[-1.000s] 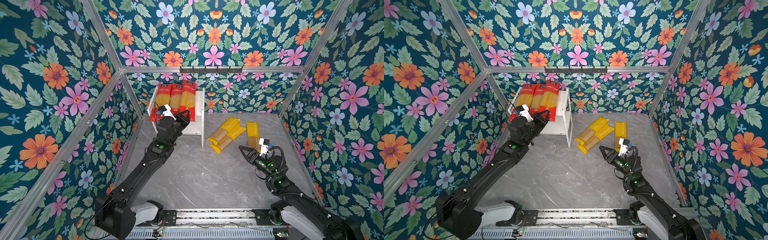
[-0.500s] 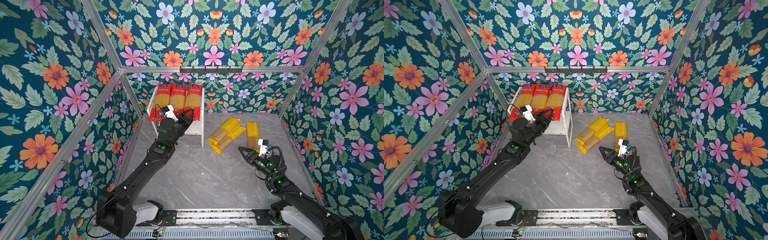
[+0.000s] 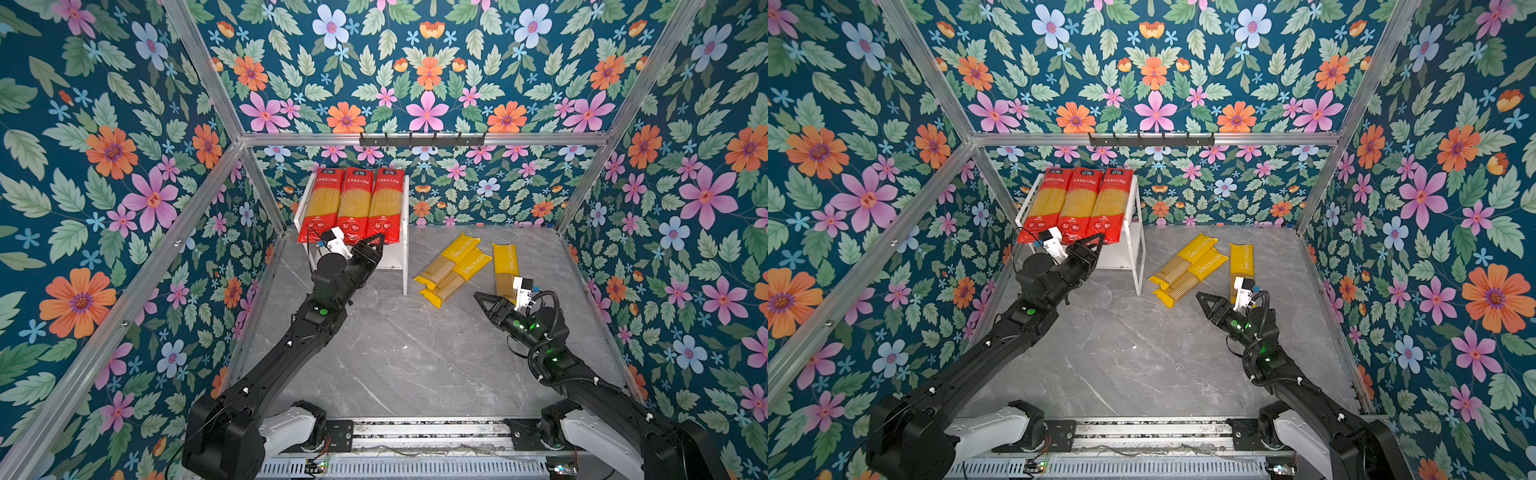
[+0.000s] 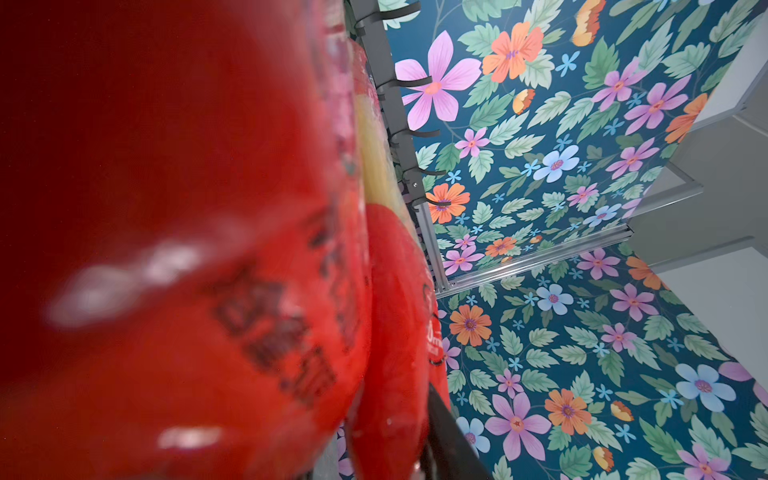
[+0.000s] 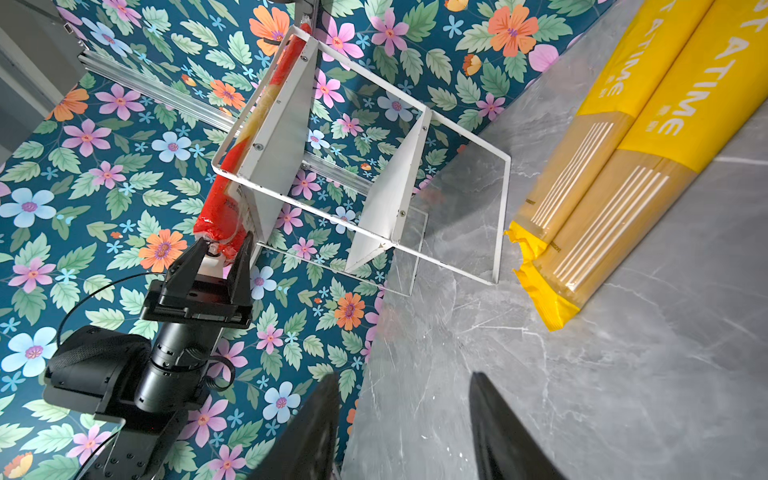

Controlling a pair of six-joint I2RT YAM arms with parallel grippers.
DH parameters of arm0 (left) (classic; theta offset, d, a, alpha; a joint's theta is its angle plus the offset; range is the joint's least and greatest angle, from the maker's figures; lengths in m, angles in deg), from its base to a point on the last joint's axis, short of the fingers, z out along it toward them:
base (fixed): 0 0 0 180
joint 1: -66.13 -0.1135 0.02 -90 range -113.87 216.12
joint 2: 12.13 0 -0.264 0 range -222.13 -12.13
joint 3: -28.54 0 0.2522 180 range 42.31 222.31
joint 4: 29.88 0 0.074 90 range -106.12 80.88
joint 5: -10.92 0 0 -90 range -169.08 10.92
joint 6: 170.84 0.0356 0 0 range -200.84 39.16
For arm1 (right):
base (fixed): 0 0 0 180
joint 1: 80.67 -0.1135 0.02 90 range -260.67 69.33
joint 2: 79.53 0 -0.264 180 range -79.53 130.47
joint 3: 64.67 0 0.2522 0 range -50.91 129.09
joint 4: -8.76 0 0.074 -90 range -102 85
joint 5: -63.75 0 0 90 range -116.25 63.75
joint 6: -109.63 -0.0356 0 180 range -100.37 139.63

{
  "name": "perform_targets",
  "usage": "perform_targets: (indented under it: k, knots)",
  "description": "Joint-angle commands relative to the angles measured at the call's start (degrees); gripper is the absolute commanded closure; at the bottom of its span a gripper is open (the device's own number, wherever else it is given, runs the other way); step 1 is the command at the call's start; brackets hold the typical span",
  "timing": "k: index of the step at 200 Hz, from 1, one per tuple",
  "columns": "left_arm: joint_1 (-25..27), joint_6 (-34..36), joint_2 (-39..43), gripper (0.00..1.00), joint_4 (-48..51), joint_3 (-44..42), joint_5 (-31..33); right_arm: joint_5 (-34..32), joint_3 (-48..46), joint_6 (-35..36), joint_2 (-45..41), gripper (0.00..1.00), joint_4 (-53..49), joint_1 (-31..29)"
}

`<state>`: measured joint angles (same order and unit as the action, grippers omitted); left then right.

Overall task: Place and organize the pasta boxes and bags onto the shelf
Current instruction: 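Lower the red bag beside the other two bags on the shelf with the left gripper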

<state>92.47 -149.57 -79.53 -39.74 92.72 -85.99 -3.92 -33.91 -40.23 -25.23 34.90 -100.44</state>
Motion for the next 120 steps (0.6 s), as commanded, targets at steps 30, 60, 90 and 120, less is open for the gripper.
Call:
perform_targets:
  k: [30,60,90,120]
  knots:
    - [-0.07,2.5,-1.6,0.7,0.4,3.35,-0.73,-0.03,-0.43,-0.49,-1.65,0.49,1.74,-0.16]
    - [-0.07,2.37,-0.8,0.56,0.8,2.07,-0.77,-0.69,-0.78,0.17,-2.97,0.49,0.1,-0.16]
    - [0.02,4.78,2.41,0.4,5.07,1.52,1.12,-0.63,-0.66,0.27,-2.41,0.49,0.09,-0.14]
    - [0.23,8.3,6.31,0.33,9.79,1.44,2.48,-0.45,-0.48,-0.15,-0.93,0.49,0.7,-0.15]
